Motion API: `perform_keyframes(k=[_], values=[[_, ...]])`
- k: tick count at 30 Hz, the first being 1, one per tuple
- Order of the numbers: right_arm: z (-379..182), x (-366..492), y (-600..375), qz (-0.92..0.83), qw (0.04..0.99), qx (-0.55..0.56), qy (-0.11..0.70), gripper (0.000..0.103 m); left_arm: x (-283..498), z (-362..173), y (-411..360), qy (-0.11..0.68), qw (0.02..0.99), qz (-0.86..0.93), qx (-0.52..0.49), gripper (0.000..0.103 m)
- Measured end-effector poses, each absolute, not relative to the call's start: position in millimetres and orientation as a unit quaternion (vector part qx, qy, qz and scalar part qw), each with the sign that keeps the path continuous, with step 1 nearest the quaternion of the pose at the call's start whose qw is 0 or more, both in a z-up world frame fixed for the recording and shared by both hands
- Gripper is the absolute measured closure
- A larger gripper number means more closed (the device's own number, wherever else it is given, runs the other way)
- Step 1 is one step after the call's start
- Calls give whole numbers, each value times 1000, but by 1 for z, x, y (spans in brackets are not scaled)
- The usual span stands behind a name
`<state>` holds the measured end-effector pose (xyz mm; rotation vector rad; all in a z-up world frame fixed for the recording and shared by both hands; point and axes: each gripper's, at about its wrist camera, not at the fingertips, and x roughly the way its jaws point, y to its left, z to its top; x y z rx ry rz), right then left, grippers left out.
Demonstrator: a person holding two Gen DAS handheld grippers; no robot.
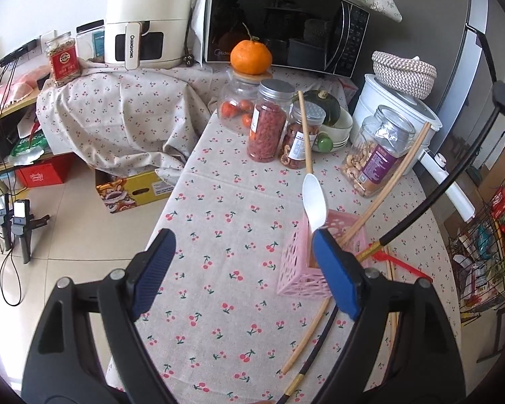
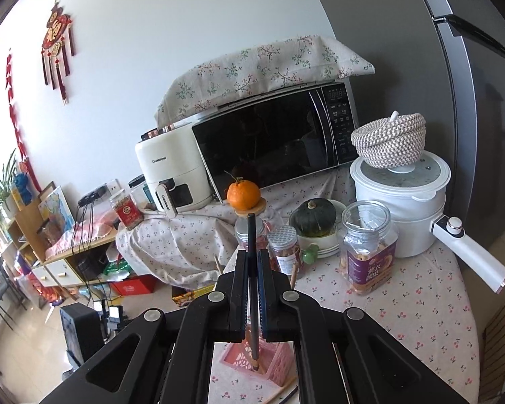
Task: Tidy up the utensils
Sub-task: 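Drop the black chopstick into the pink basket with the right tool, then move both tools back down toward the remaining chopsticks on the table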
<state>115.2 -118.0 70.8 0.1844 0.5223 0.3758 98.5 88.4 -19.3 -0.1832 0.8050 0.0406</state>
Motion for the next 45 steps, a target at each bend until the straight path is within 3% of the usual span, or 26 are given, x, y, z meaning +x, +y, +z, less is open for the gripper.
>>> perform_keyframes(k=[13,18,24,30,33,36,37,38,45], values=[[24,159,-90,173,916,89,351,96,97,-17,100,403,909,1,-108,19],[38,147,-105,187,913,119,342,63,95,-20,94,417,902,-20,-109,19],[43,122,-135,180,913,119,345,52,91,-33,78,439,892,-55,-97,19],[8,104,-165,146,906,94,385,48,85,-59,53,486,864,-96,-88,19],[-21,101,-184,132,894,111,415,47,84,-74,42,512,847,-114,-84,30],[-55,101,-199,97,876,119,458,47,85,-88,33,537,824,-155,-97,58],[-67,104,-203,86,860,128,486,47,87,-93,31,545,813,-174,-107,71],[-79,104,-208,87,844,143,510,47,88,-97,27,549,808,-185,-110,77],[-115,103,-222,86,802,160,569,47,91,-110,-6,529,818,-220,-54,84]])
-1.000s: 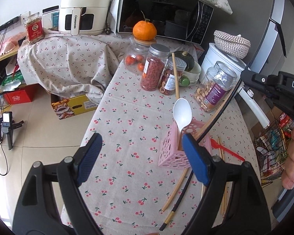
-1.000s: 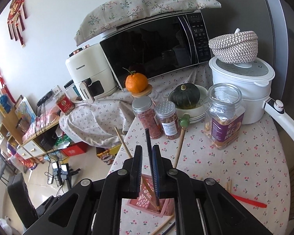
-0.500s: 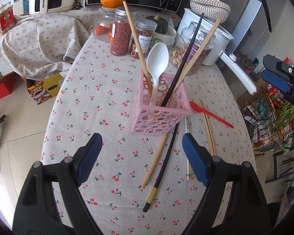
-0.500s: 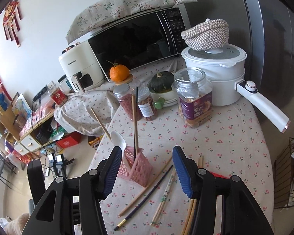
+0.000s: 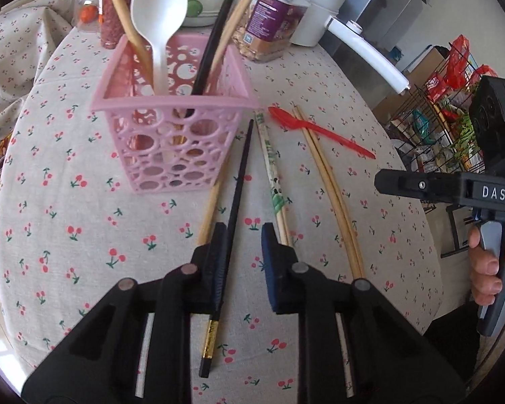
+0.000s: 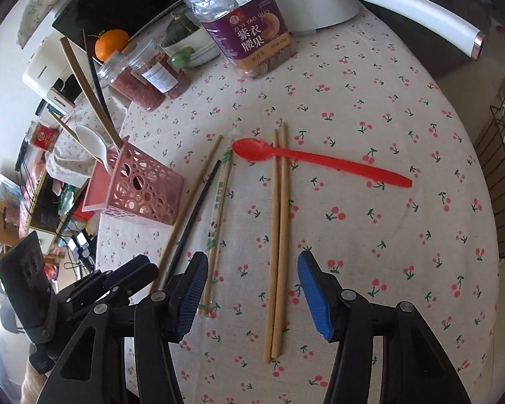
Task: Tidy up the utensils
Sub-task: 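Move both tools back down toward the remaining chopsticks on the table, then lower the left tool onto the black chopstick and close it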
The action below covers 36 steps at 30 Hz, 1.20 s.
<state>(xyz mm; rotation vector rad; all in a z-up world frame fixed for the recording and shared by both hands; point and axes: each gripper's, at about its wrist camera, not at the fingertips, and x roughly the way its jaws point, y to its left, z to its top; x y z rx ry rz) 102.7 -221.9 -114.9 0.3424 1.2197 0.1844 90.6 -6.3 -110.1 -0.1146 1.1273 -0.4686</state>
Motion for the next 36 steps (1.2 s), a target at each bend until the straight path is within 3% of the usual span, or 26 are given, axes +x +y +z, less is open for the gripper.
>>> perform_keyframes(k=[14,23,24,25,26,28,33,35,36], values=[[-126,96,-254,62,794,143,587,47,107,-137,-25,544,819,-183,15,94],[-117,95,-267,55,801,151,577,47,83,-130,-47,610,762,-212,37,95],[-116,95,-268,55,801,152,577,46,83,-127,-50,601,770,-209,46,93],[-116,95,-268,56,801,153,577,46,84,-125,-52,593,776,-207,52,84],[-116,95,-268,56,801,153,576,46,87,-124,-55,586,782,-202,56,67],[-115,95,-269,56,802,152,575,46,95,-125,-58,579,790,-191,60,59],[-117,93,-272,57,801,149,576,46,115,-133,-64,576,799,-162,56,61],[-117,92,-274,54,802,146,577,46,120,-134,-65,575,802,-157,44,78],[-117,92,-275,53,802,145,577,46,123,-135,-67,574,804,-152,41,80]])
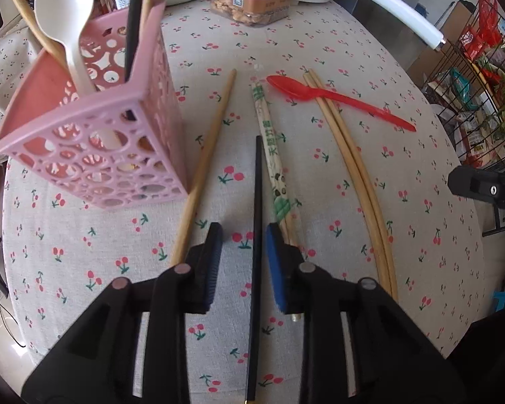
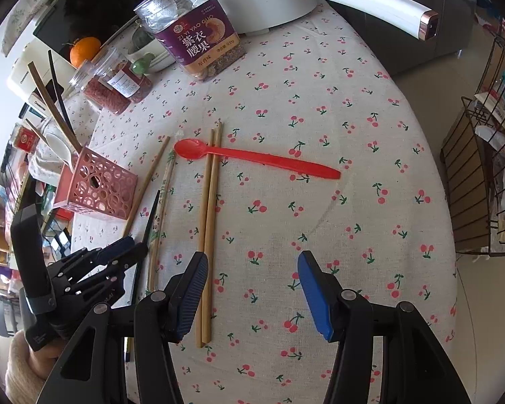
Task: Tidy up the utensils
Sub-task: 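Lower the left tool onto the black chopstick and close it, then grasp the paper-wrapped chopsticks with the right tool while the left tool lifts the black chopstick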
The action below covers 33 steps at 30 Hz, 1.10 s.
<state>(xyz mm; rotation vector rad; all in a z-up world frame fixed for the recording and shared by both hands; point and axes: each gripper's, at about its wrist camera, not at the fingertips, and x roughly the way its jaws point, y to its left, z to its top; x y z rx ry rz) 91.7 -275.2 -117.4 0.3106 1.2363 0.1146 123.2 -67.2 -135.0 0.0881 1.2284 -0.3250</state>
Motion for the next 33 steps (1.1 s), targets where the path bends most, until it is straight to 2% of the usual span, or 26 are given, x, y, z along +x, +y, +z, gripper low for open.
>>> perform_keyframes(k=[8,15,16,17,20,33], values=[[-117,89,-283,51,803,140,576,46,129,-135,-76,564,812,-128,75,83],[-111,86,-283,50,808,131,573,46,140,-137,-77,583,800,-131,62,83],[-110,85,-283,49,808,132,572,46,140,-138,-77,582,800,-130,62,86],[-109,84,-283,50,809,132,571,46,139,-138,-77,580,802,-126,64,94],[-104,82,-279,49,814,124,565,46,135,-136,-74,583,799,-139,52,97],[-94,102,-228,72,825,102,551,46,68,-43,-18,490,854,-175,15,97]])
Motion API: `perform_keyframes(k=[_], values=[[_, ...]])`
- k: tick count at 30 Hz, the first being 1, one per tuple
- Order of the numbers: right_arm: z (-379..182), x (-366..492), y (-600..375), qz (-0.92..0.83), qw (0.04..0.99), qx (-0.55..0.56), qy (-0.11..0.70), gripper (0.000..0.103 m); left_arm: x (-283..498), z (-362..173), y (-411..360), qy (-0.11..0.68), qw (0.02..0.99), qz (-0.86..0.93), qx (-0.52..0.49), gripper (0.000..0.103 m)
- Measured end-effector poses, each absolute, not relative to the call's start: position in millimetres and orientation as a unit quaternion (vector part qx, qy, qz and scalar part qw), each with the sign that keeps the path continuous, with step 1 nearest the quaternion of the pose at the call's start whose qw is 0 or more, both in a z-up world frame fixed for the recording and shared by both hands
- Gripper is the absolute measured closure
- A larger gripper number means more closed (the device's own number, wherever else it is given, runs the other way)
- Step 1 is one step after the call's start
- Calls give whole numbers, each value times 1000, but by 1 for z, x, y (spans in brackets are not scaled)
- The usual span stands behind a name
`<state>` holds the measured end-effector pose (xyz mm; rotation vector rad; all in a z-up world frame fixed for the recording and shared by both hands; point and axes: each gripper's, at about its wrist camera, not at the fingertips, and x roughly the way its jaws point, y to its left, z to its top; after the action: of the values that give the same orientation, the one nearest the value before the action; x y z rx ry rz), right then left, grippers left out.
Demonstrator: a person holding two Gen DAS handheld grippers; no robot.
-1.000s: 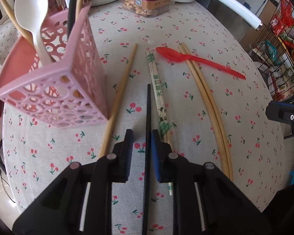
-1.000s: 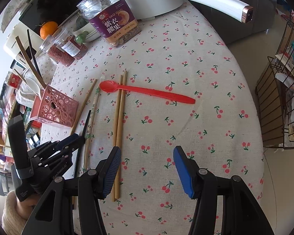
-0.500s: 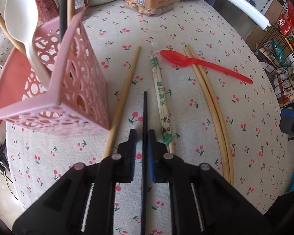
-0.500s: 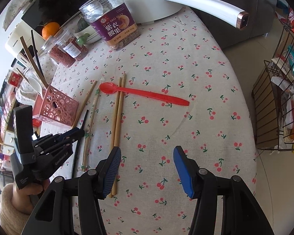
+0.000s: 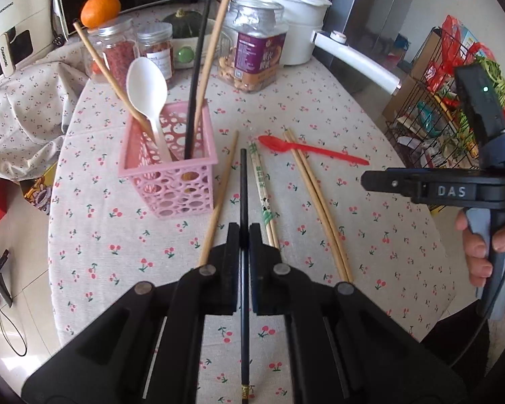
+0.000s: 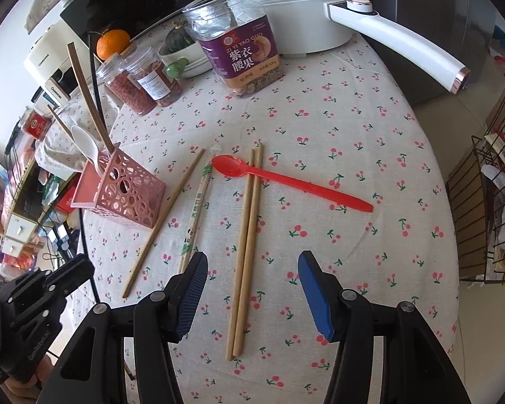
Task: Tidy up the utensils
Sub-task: 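Grasp the paper-wrapped chopsticks with the right tool while the left tool lifts the black chopstick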
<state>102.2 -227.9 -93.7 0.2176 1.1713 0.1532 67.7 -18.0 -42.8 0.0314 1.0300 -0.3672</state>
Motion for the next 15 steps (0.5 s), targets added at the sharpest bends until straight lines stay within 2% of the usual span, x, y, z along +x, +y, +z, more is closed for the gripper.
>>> perform_keyframes(k=[7,13,15], values=[[-108,132,-182,92,828,77,548,47,62,-23,17,460,869,-183,-22,97],[-137,166,-156,73,818,52,568,59,62,-13,41,446,875,-183,-42,97],[-142,176,-149,73,817,48,570,65,64,-11,48,442,876,-183,-49,97]])
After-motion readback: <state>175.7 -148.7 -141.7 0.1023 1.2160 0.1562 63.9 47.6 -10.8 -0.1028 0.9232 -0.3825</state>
